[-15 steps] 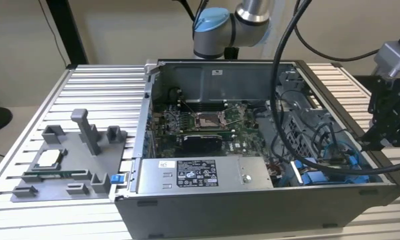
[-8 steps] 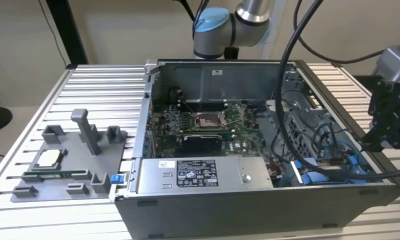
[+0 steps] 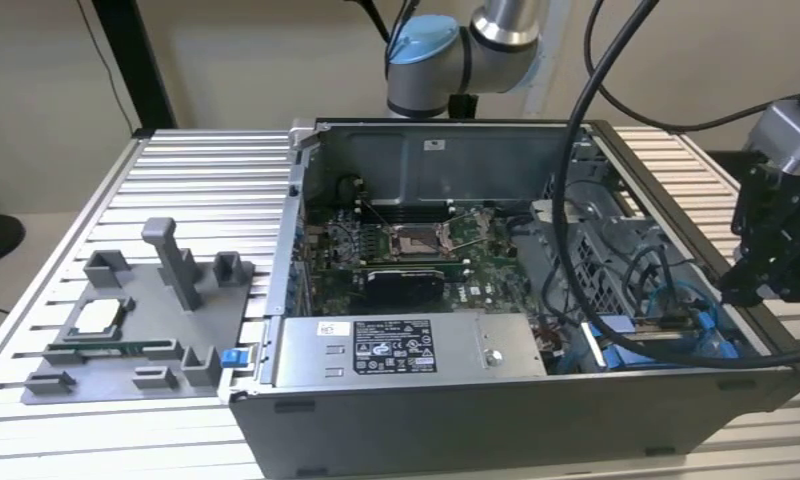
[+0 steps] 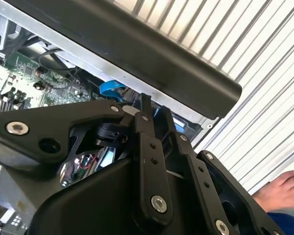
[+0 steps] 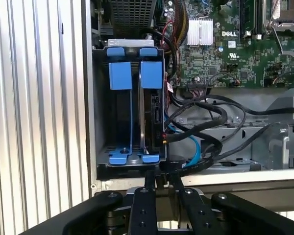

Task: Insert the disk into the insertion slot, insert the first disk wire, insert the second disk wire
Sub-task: 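Insert the second disk wire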

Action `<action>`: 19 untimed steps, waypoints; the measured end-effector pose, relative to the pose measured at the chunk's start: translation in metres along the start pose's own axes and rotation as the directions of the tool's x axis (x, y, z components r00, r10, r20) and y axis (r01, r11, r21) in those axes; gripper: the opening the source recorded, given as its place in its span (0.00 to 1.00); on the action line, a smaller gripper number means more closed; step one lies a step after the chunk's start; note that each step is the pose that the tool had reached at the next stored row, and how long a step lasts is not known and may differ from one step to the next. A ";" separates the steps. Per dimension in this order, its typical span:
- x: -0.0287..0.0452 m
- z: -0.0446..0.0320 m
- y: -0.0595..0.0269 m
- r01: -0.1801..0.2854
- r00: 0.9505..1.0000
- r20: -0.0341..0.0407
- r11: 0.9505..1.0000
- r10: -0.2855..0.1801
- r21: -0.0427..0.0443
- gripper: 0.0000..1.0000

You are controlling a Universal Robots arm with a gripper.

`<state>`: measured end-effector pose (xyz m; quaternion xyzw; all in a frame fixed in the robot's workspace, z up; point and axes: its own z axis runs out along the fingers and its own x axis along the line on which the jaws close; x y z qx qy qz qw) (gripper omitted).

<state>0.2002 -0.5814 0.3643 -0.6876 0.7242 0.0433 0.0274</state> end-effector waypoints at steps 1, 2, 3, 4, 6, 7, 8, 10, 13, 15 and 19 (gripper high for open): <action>-0.0001 0.0003 -0.0001 0.000 1.000 0.014 1.000 0.000 -0.001 1.00; 0.0001 0.0005 -0.0001 0.001 1.000 0.031 1.000 -0.001 -0.002 1.00; 0.0006 0.0005 -0.0001 0.001 0.999 0.047 1.000 -0.001 -0.003 1.00; 0.0015 0.0003 -0.0002 0.001 0.998 0.062 1.000 -0.001 -0.003 1.00; 0.0040 0.0001 -0.0005 0.002 0.996 0.086 1.000 -0.001 -0.005 1.00; 0.0051 -0.0001 -0.0006 0.002 0.996 0.094 1.000 -0.002 -0.005 1.00; 0.0060 -0.0002 -0.0007 0.002 0.995 0.102 1.000 -0.002 -0.006 0.00; 0.0072 -0.0003 -0.0009 0.002 0.994 0.112 1.000 -0.002 -0.007 0.00; 0.0083 -0.0016 -0.0009 0.002 0.993 0.117 1.000 -0.001 -0.009 0.00; 0.0085 -0.0059 0.0002 0.002 0.993 0.118 1.000 -0.001 -0.009 0.00; 0.0086 -0.0128 0.0122 0.002 0.993 0.122 1.000 -0.001 -0.010 0.00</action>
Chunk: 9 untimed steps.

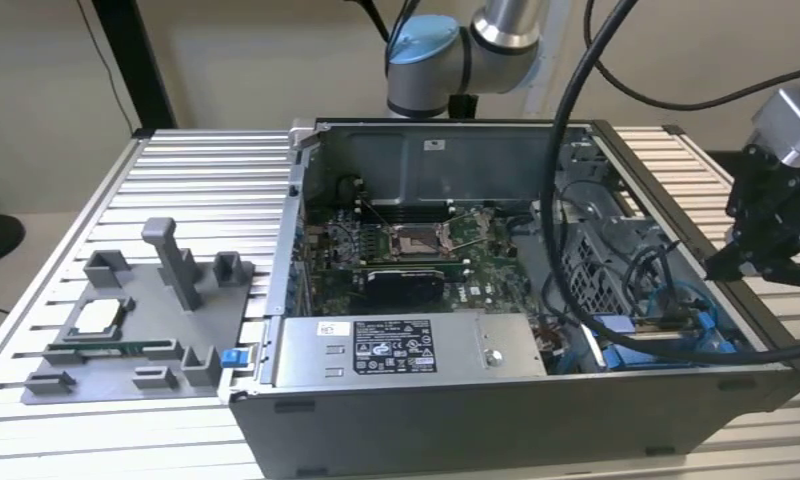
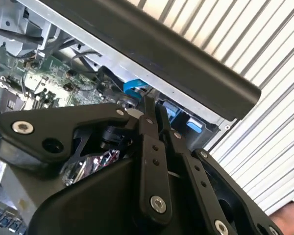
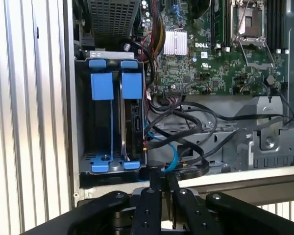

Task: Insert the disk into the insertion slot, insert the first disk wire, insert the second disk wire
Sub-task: 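Insert the second disk wire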

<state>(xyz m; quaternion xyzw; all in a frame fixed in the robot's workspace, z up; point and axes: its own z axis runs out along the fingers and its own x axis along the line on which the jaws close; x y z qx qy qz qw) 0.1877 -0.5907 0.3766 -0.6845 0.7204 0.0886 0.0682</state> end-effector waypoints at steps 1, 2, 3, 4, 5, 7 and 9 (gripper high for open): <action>0.0000 -0.0010 0.0040 0.000 1.000 0.000 1.000 0.000 0.000 0.00; 0.0000 -0.0017 0.0081 0.000 1.000 0.000 1.000 0.000 0.000 0.00; 0.0001 -0.0024 0.0123 0.000 1.000 0.001 1.000 0.000 0.000 0.00; 0.0002 -0.0029 0.0166 0.000 1.000 0.000 1.000 0.000 0.000 0.00; 0.0003 -0.0034 0.0209 0.000 1.000 0.000 1.000 0.000 0.000 0.00; 0.0006 -0.0040 0.0300 0.000 1.000 0.000 1.000 0.000 0.000 0.00; 0.0009 -0.0045 0.0386 0.000 1.000 0.000 1.000 0.000 0.000 0.00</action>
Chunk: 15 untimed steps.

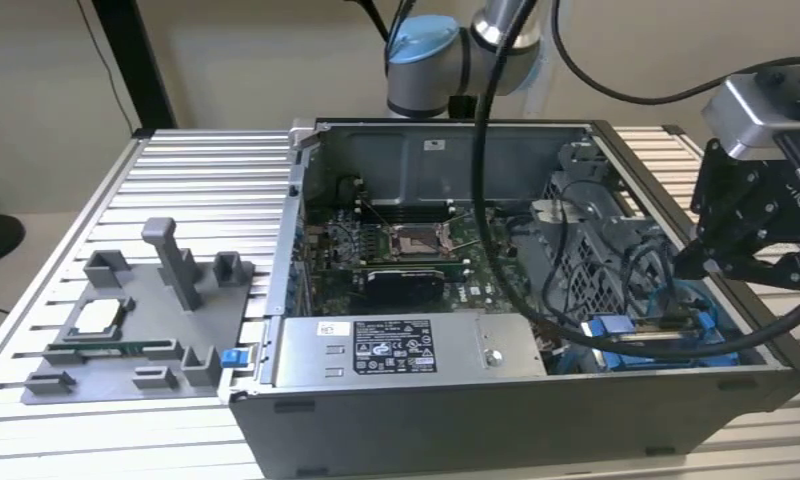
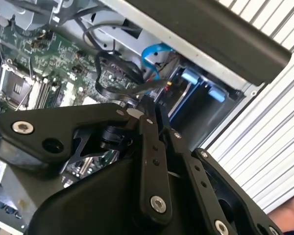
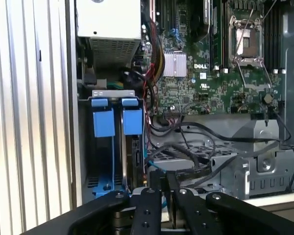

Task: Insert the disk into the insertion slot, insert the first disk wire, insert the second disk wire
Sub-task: 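Insert the second disk wire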

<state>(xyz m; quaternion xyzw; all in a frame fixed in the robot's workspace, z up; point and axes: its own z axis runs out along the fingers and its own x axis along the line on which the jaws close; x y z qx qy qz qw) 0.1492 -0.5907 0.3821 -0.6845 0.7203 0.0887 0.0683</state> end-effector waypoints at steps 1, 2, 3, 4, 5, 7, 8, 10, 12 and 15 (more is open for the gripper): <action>0.0002 -0.0001 0.0045 0.000 1.000 0.000 1.000 0.000 0.000 0.00; 0.0004 -0.0001 0.0091 0.000 1.000 0.000 1.000 0.000 0.000 0.00; 0.0009 0.0000 0.0134 0.001 1.000 0.000 1.000 -0.001 0.004 0.00; 0.0016 0.0001 0.0159 0.002 1.000 0.000 1.000 -0.002 0.010 0.00; 0.0029 0.0000 0.0171 0.003 1.000 0.001 1.000 -0.003 0.015 0.00; 0.0058 -0.0005 0.0186 0.006 1.000 0.001 1.000 -0.006 0.026 0.00; 0.0074 -0.0007 0.0192 0.007 1.000 0.001 0.999 -0.007 0.031 0.00; 0.0104 -0.0014 0.0204 0.010 1.000 0.001 0.999 -0.010 0.041 0.00; 0.0133 -0.0018 0.0218 0.012 1.000 0.001 0.999 -0.013 0.051 0.00; 0.0155 -0.0017 0.0282 0.019 1.000 0.000 0.996 -0.019 0.082 0.00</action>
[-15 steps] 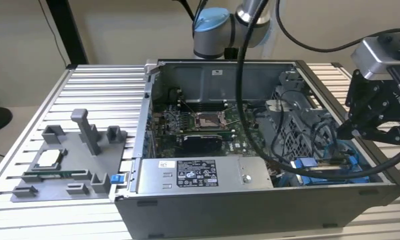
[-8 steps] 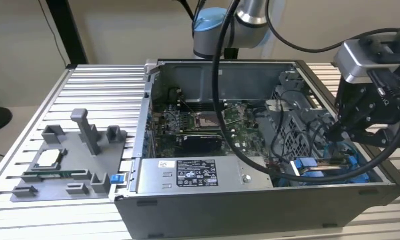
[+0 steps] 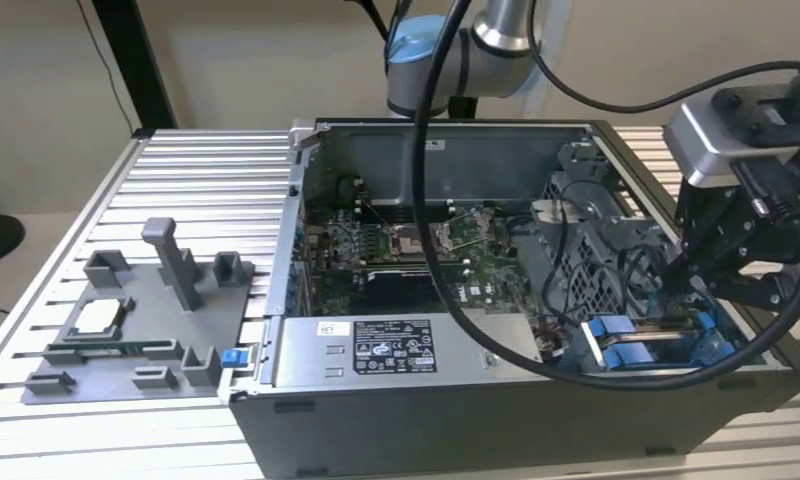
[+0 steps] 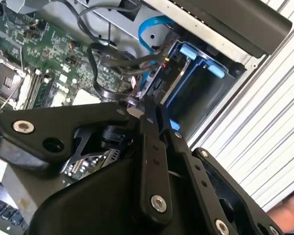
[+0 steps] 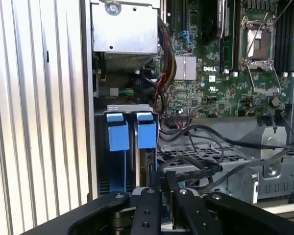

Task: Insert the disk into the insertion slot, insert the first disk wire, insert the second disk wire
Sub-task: 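Insert the second disk wire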

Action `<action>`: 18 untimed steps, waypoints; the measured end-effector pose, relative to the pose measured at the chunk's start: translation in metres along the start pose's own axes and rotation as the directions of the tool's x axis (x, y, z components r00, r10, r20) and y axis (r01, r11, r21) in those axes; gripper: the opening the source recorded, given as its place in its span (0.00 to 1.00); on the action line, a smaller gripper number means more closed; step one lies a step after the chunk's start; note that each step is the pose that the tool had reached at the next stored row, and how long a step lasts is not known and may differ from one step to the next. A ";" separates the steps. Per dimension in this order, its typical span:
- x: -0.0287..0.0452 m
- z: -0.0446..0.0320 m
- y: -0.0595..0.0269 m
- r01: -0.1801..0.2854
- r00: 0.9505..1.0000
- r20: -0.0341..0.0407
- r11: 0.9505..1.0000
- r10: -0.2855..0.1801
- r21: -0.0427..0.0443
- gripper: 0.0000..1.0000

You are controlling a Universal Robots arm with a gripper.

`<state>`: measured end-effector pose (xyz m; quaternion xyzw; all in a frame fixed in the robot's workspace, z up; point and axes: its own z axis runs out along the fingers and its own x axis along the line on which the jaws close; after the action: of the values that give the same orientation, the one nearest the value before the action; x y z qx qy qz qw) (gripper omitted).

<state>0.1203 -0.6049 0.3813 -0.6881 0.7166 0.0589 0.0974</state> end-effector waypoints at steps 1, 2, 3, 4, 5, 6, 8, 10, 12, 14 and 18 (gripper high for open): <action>0.0002 0.0001 0.0025 0.003 1.000 0.000 1.000 -0.003 0.012 0.00; 0.0004 0.0002 0.0050 0.006 1.000 0.000 1.000 -0.006 0.025 0.00; 0.0005 0.0003 0.0076 0.009 1.000 0.000 0.999 -0.009 0.039 0.00; 0.0007 0.0004 0.0099 0.012 1.000 0.000 0.999 -0.012 0.052 0.00; 0.0008 0.0008 0.0124 0.014 1.000 0.000 0.998 -0.014 0.064 0.00; 0.0011 0.0016 0.0144 0.016 1.000 0.001 0.997 -0.016 0.072 0.00; 0.0019 0.0044 0.0173 0.018 1.000 0.001 0.997 -0.018 0.081 0.00; 0.0027 0.0078 0.0185 0.019 1.000 0.001 0.996 -0.020 0.087 0.00; 0.0034 0.0109 0.0190 0.021 1.000 0.001 0.995 -0.021 0.094 0.00; 0.0040 0.0136 0.0192 0.023 1.000 0.001 0.994 -0.023 0.103 0.00; 0.0055 0.0198 0.0199 0.026 1.000 0.002 0.993 -0.027 0.117 0.00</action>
<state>0.1014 -0.6050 0.3597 -0.6905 0.7095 0.0165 0.1397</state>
